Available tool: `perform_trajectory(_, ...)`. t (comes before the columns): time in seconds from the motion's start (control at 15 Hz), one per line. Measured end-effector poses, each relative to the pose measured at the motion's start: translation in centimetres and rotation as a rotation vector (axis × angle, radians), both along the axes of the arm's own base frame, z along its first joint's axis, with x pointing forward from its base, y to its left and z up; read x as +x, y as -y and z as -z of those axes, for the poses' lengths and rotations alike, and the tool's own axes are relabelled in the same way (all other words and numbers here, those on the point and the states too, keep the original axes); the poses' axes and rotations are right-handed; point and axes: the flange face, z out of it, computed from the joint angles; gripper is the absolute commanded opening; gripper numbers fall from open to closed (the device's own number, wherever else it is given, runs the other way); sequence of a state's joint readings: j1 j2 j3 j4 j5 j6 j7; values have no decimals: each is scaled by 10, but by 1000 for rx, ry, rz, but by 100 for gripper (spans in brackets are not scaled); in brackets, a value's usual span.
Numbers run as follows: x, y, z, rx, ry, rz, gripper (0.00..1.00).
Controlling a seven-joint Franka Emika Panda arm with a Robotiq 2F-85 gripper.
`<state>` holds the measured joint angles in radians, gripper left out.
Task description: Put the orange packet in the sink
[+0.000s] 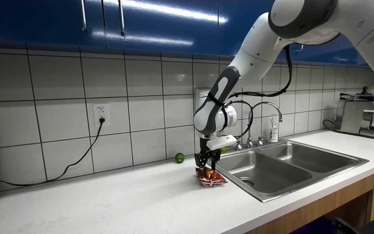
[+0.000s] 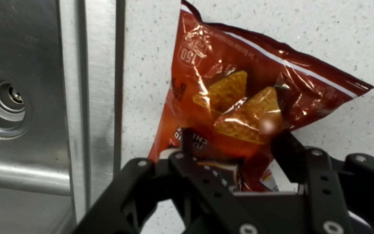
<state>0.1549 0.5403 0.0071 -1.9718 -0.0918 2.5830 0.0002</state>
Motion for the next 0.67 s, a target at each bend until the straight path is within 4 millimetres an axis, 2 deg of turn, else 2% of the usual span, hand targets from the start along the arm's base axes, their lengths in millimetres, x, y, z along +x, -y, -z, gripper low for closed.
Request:
perform_trajectory(0.27,2,2,-1,-1,5,4,3)
perform_trajectory(0.33,3,3,-2,-2,6,5,0)
perform_trajectory(0.67,7,5,-5,-3,14,10,0)
